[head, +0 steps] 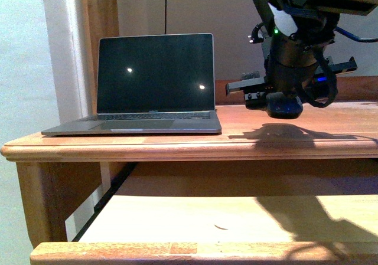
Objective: Place mouse
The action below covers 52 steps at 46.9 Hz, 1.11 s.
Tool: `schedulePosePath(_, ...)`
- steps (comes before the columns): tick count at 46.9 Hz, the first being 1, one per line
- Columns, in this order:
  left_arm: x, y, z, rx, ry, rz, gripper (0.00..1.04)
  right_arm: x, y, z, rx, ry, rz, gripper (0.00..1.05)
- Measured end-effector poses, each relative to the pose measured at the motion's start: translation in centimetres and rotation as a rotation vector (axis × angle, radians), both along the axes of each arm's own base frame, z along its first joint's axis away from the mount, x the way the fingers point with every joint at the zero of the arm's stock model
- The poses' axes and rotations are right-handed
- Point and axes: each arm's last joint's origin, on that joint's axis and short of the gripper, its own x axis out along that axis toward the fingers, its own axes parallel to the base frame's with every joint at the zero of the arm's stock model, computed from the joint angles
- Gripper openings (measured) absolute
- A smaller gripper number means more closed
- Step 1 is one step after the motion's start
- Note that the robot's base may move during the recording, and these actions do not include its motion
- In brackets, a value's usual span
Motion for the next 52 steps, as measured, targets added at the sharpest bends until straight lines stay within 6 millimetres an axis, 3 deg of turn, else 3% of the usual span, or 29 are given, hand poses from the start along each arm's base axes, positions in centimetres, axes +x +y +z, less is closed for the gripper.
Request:
schedulePosePath(26,0.0,0.0,0.0,0.000,0.000,0.000,0.97,2.0,2.0,-2.2,-0.070,0.006,-0.027,0.57)
schedulePosePath(37,0.0,0.0,0.0,0.000,0.000,0.000,0.97,2.2,2.1,-1.7,-0.051,-0.044,-0.006,0.97)
schedulePosePath(39,0.0,0.0,0.0,0.000,0.000,0.000,0.97,2.1,2.0,-1.6,-0.045,-0.045,0.003,0.98)
schedulePosePath(45,0.0,0.0,0.0,0.000,0.000,0.000,0.97,1.3,1.1,-0.8,-0.007,-0.049,0.048,0.97)
schedulePosePath(52,0.0,0.0,0.0,0.000,0.000,0.000,0.97,-2.1,-2.8,2.1,0.109,-0.119,0.156,0.97)
